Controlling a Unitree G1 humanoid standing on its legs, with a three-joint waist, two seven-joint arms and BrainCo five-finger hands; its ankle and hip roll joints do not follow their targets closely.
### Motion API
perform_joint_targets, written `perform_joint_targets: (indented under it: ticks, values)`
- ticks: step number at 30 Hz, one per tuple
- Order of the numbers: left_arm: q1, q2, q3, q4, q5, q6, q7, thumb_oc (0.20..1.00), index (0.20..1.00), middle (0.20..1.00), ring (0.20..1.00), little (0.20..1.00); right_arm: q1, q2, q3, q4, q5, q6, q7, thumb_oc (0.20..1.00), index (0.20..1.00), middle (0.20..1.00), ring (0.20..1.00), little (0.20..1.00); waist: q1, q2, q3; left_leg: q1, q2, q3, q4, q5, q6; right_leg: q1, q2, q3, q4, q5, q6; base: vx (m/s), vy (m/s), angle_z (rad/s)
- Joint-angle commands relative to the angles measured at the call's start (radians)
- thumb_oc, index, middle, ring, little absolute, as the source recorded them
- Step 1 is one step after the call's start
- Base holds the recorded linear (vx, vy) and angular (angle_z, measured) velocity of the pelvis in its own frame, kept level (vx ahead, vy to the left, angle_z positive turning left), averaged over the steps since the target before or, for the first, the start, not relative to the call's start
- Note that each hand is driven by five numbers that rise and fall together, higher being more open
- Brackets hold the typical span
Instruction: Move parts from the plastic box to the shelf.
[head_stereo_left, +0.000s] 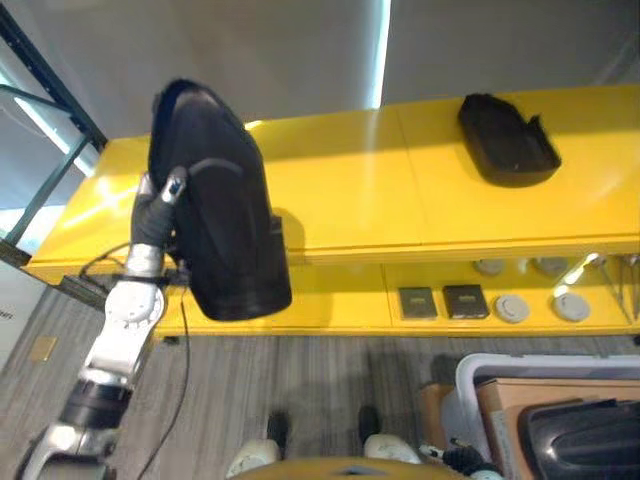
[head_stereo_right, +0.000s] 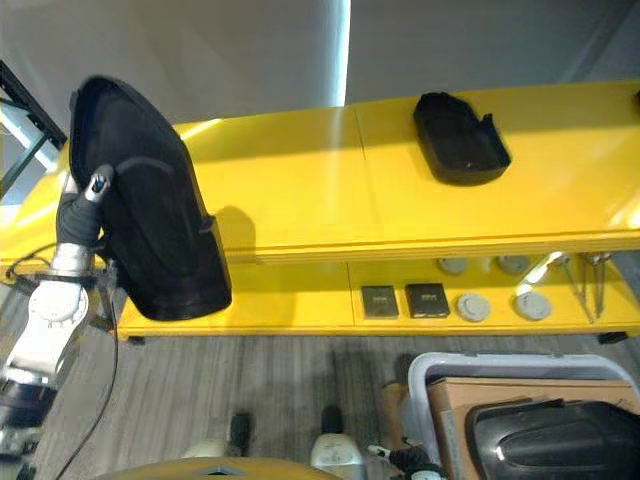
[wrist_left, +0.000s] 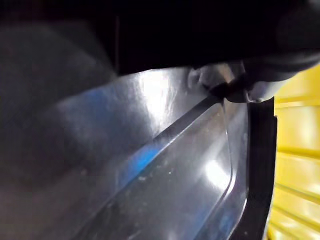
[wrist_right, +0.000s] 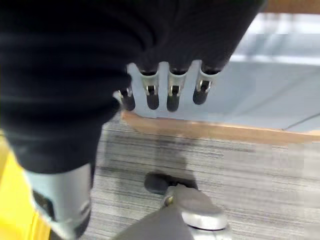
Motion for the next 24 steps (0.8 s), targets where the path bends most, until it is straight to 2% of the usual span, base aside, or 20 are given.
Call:
perform_joint_targets:
  ticks: [1,3,6,7,10,11,12,13,15,17,19,20,21,24]
  values:
    - [-0.057,0.045,0.073,0.006,-0.079,-0.044,0.036,0.2,0.2,0.2,0.2,0.2,0.031,0.004,0.008,0.004,-0.003,-0.015,-0.026,1.0,1.0,1.0,1.0,1.0,-0.035,-0.011,-0.014,0.032,-0.014,0.04,-0.002,0.012,0.009,0.035,-0.021,0.041,0.012,-0.073,0.079,0.13,0.116,-0.7]
    - [-0.078,0.072,0.065,0.064,-0.114,-0.045,0.022,0.2,0.2,0.2,0.2,0.2,0.03,0.007,-0.003,-0.006,0.004,-0.015,-0.031,1.0,1.0,1.0,1.0,1.0,-0.046,-0.005,-0.01,0.049,-0.014,0.087,-0.002,0.002,0.011,0.034,-0.029,0.068,0.006,-0.063,0.086,0.1,0.133,-0.66]
    - [-0.154,0.115,0.032,0.177,-0.184,-0.036,0.015,0.2,0.2,0.2,0.2,0.2,0.018,0.004,0.043,-0.059,-0.059,-0.015,-0.043,1.0,1.0,1.0,1.0,1.0,-0.076,0.0,0.01,0.029,-0.018,0.133,-0.002,0.0,0.012,-0.013,-0.038,0.104,0.005,-0.039,0.095,-0.04,0.12,-0.67]
    - [-0.202,0.115,0.014,0.242,-0.25,-0.039,0.011,0.2,0.2,0.2,0.2,0.2,0.011,0.005,0.049,-0.06,-0.06,-0.008,-0.045,1.0,1.0,1.0,1.0,1.0,-0.094,0.0,0.021,0.012,-0.016,0.154,-0.002,0.001,0.01,-0.05,-0.038,0.114,0.002,-0.026,0.1,-0.07,0.068,-0.43]
    - [-0.244,0.123,-0.006,0.306,-0.311,-0.036,-0.001,0.2,0.2,0.2,0.2,0.2,0.001,0.009,0.062,-0.059,-0.072,-0.004,-0.046,1.0,1.0,1.0,1.0,1.0,-0.102,0.0,0.027,-0.008,-0.013,0.173,-0.002,0.004,0.008,-0.087,-0.033,0.126,0.002,-0.015,0.104,-0.05,0.023,-0.21]
    - [-0.295,0.105,-0.034,0.354,-0.392,-0.036,0.0,0.2,0.2,0.2,0.2,0.2,-0.01,0.011,0.075,-0.056,-0.074,0.001,-0.048,1.0,1.0,1.0,1.0,1.0,-0.113,-0.003,0.036,-0.025,-0.012,0.179,-0.002,0.007,0.008,-0.112,-0.032,0.133,0.002,-0.006,0.109,-0.06,-0.003,-0.39]
    - [-0.336,0.12,-0.057,0.396,-0.405,-0.033,-0.006,0.2,0.2,0.2,0.2,0.2,-0.019,0.013,0.082,-0.057,-0.075,0.004,-0.051,1.0,1.0,1.0,1.0,1.0,-0.113,-0.002,0.035,-0.037,-0.01,0.184,-0.002,0.009,0.007,-0.129,-0.03,0.137,0.002,-0.003,0.11,-0.08,-0.026,-0.42]
    - [-0.455,0.183,-0.11,0.486,-0.448,-0.029,-0.008,0.2,0.2,0.2,0.2,0.2,-0.047,0.004,0.123,-0.077,-0.098,0.007,-0.059,1.0,1.0,1.0,1.0,1.0,-0.125,-0.004,0.044,-0.063,-0.009,0.192,-0.002,0.017,0.005,-0.166,-0.025,0.149,0.002,0.008,0.113,-0.06,-0.025,-0.2]
    - [-0.557,0.239,-0.16,0.617,-0.504,-0.01,-0.031,0.2,0.2,0.2,0.2,0.2,-0.064,-0.004,0.187,-0.111,-0.146,0.005,-0.056,1.0,1.0,1.0,1.0,1.0,-0.139,-0.012,0.06,-0.091,-0.006,0.204,-0.002,0.025,0.003,-0.203,-0.017,0.169,0.002,0.022,0.118,-0.06,-0.029,-0.16]
    - [-0.592,0.262,-0.184,0.647,-0.514,-0.005,-0.042,0.2,0.2,0.2,0.2,0.2,-0.072,-0.002,0.195,-0.114,-0.148,0.007,-0.056,1.0,1.0,1.0,1.0,1.0,-0.139,-0.015,0.063,-0.1,-0.005,0.208,-0.002,0.028,0.002,-0.214,-0.014,0.173,0.002,0.027,0.118,-0.03,-0.029,-0.15]
    - [-0.699,0.304,-0.25,0.761,-0.53,0.023,-0.068,0.2,0.2,0.2,0.2,0.2,-0.093,-0.005,0.221,-0.104,-0.149,0.01,-0.055,1.0,1.0,1.0,1.0,1.0,-0.146,-0.018,0.084,-0.129,-0.002,0.212,-0.002,0.038,-0.001,-0.247,-0.01,0.178,0.002,0.038,0.121,-0.03,-0.05,-0.27]
    - [-0.704,0.304,-0.254,0.764,-0.532,0.022,-0.07,0.2,0.2,0.2,0.2,0.2,-0.094,-0.003,0.219,-0.103,-0.149,0.01,-0.055,1.0,1.0,1.0,1.0,1.0,-0.144,-0.019,0.084,-0.131,-0.002,0.212,-0.002,0.038,-0.001,-0.249,-0.01,0.178,0.002,0.038,0.12,-0.02,-0.05,-0.17]
    - [-0.766,0.336,-0.299,0.849,-0.523,0.048,-0.095,0.2,0.2,0.2,0.2,0.2,-0.106,-0.012,0.252,-0.109,-0.171,0.008,-0.056,1.0,1.0,1.0,1.0,1.0,-0.148,-0.016,0.095,-0.148,-0.001,0.211,-0.002,0.045,-0.003,-0.268,-0.006,0.181,0.002,0.044,0.121,-0.01,-0.036,-0.07]
    - [-0.843,0.351,-0.352,0.966,-0.51,0.076,-0.113,0.2,0.2,0.2,0.2,0.2,-0.126,-0.013,0.272,-0.107,-0.179,0.008,-0.058,1.0,1.0,1.0,1.0,1.0,-0.148,-0.017,0.106,-0.169,-0.001,0.21,-0.002,0.051,-0.005,-0.289,-0.005,0.184,0.002,0.05,0.121,0.0,-0.03,-0.07]
